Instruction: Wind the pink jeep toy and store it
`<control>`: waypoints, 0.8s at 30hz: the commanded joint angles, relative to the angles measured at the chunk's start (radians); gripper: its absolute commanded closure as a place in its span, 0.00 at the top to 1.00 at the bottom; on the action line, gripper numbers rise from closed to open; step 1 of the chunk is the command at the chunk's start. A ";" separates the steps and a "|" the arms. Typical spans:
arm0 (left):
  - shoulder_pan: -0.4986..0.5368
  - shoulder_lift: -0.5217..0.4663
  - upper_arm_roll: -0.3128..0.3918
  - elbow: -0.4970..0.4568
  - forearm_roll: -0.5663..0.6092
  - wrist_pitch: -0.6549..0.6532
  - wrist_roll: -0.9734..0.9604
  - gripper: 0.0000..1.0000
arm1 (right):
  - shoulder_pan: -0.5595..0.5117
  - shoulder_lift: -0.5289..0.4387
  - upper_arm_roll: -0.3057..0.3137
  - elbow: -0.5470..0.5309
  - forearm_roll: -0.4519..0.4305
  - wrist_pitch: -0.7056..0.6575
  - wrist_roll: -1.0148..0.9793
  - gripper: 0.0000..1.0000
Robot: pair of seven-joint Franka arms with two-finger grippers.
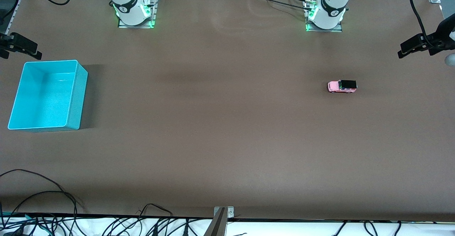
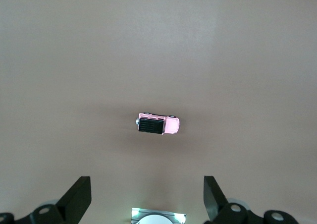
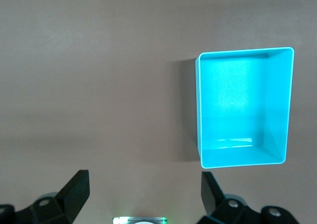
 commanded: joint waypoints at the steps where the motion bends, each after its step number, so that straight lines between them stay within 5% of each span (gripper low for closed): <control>1: 0.004 0.017 0.000 0.025 0.024 -0.023 0.014 1.00 | -0.002 0.012 -0.001 0.029 0.010 -0.015 0.000 1.00; 24: 0.001 0.176 -0.002 0.025 0.065 -0.016 0.013 1.00 | 0.000 0.012 -0.001 0.029 0.010 -0.015 0.000 1.00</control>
